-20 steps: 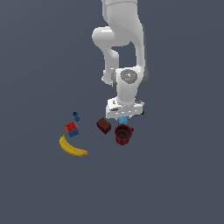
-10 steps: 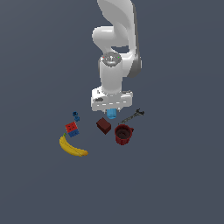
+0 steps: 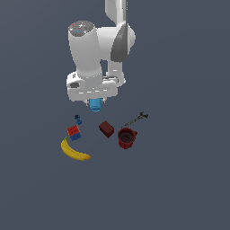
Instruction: Pick up a designated object from a clutter of objects.
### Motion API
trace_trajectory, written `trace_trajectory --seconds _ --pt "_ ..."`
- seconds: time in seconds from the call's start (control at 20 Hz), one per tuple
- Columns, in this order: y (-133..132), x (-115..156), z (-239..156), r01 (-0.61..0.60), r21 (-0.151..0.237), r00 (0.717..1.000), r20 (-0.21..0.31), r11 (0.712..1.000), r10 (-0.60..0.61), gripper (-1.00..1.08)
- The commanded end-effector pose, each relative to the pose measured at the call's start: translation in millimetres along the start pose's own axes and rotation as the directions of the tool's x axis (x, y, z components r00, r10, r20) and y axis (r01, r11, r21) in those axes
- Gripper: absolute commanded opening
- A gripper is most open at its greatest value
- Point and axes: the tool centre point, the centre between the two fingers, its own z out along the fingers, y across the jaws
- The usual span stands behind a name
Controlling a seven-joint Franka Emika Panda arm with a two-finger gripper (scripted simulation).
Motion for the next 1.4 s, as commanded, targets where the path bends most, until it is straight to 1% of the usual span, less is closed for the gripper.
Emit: trace_trajectory --seconds 0.0,0.4,0.7,0.95,1.35 --pt "22 -3 -23 0.000 0.000 1.000 0.000 1.000 0.000 -1.00" --pt "91 -10 -93 0.000 -0.002 1.000 0.001 1.000 0.000 -1.00" --pt "127 -12 -130 0.000 -0.004 1.000 0.002 1.000 0.000 -1.00" --pt "146 -12 -148 0.000 -0.004 1.000 0.002 1.000 0.000 -1.00" --pt "156 -12 -158 0.000 -0.005 1.000 0.002 1.000 0.000 -1.00"
